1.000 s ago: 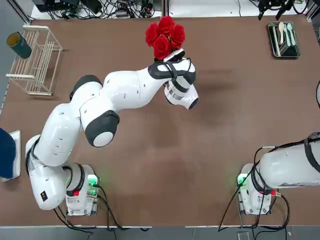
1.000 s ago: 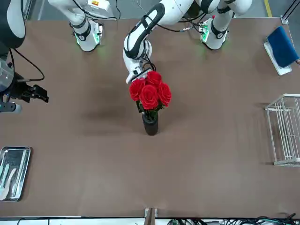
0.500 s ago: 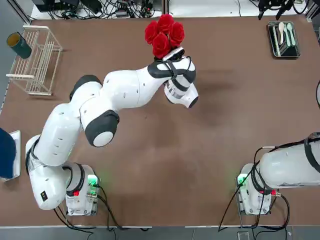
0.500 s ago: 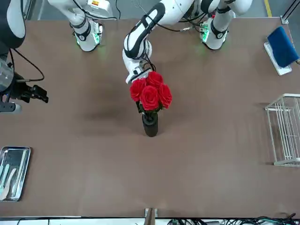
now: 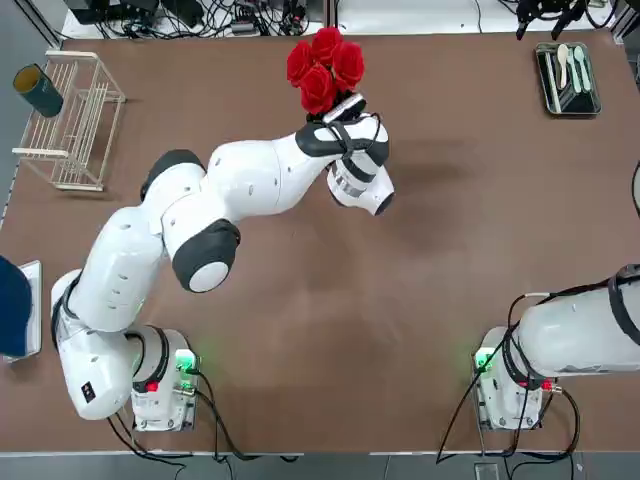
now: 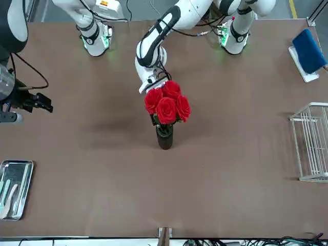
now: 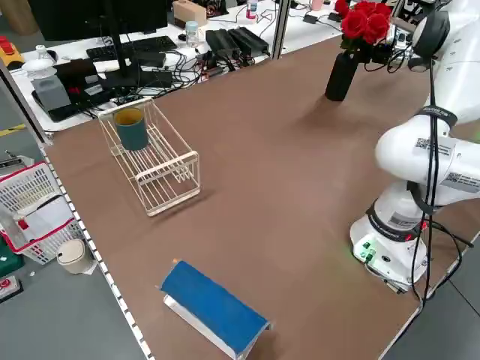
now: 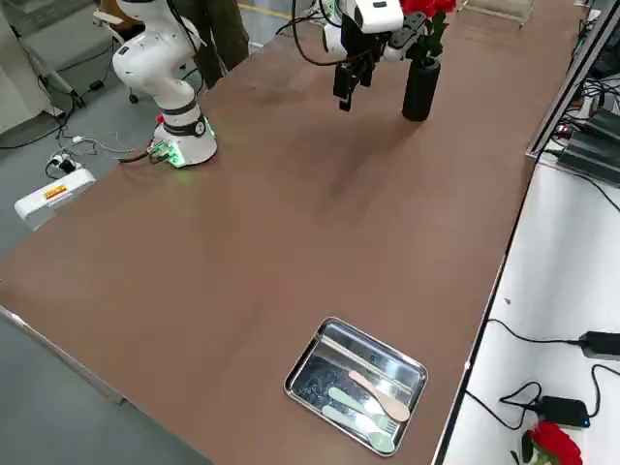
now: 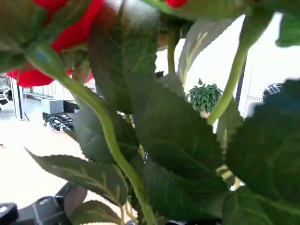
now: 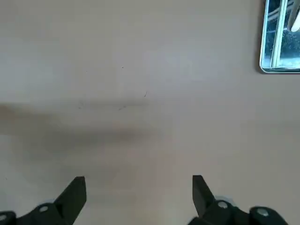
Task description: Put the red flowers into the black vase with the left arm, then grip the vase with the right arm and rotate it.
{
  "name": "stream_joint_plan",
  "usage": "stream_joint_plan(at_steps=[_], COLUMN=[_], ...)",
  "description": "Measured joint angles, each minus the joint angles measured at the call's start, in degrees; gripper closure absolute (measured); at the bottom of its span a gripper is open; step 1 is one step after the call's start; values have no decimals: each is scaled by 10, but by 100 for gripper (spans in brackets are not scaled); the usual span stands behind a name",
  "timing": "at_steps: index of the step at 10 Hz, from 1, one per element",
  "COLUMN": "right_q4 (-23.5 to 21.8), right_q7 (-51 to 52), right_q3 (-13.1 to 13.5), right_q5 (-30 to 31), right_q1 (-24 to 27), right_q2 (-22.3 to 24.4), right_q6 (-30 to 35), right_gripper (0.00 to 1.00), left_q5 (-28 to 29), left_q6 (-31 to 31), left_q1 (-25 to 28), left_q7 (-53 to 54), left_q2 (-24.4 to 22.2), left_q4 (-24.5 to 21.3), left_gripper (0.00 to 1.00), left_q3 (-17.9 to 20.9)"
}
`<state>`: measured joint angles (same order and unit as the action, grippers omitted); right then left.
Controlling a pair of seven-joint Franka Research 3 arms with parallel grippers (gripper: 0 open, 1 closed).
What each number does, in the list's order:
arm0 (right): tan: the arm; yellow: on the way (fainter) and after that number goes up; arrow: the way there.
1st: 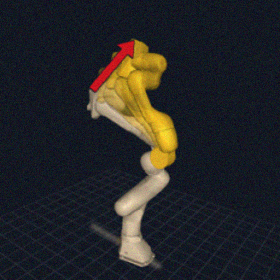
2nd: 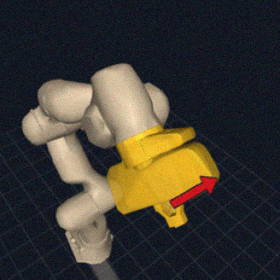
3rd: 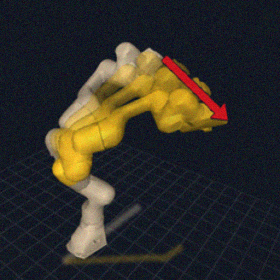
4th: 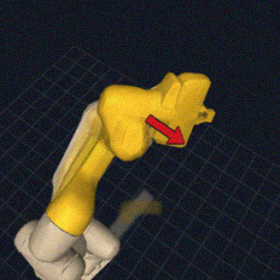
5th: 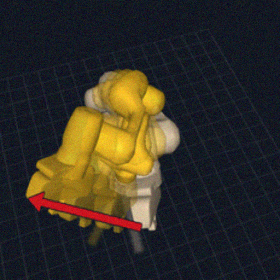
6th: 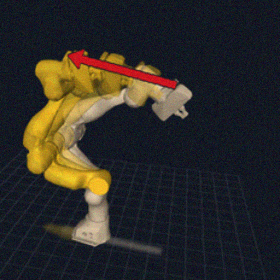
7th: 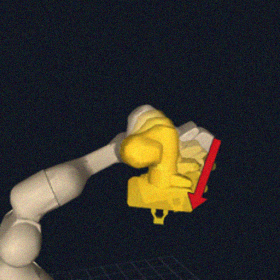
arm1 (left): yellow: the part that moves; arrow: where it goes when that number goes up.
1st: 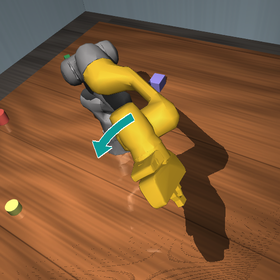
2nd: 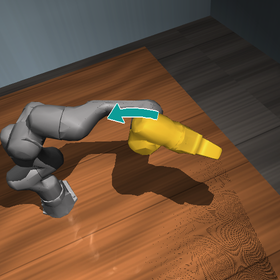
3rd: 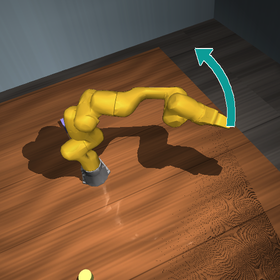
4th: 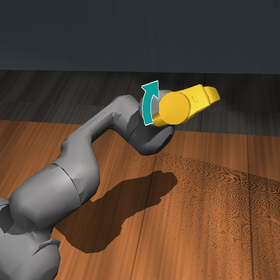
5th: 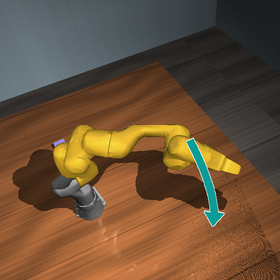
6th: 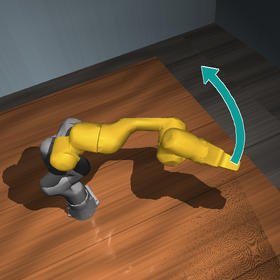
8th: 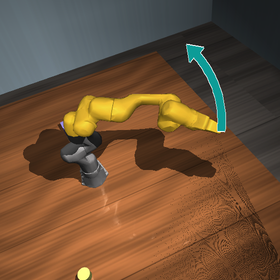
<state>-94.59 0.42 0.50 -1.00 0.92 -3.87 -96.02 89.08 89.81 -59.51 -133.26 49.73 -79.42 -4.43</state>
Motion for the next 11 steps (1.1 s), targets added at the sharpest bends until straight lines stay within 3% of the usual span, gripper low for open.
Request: stream_joint_plan(at_steps=[11], right_q4=[0], right_q7=[0], right_q3=[0], right_q5=[0], right_q1=[-1], right_q2=[0], right_q6=[0], right_gripper=[0], left_q5=[3], left_q6=[3], left_q1=[-1], left_q7=[-10], left_q2=[16], left_q4=[30], left_gripper=[0], left_q3=[0])
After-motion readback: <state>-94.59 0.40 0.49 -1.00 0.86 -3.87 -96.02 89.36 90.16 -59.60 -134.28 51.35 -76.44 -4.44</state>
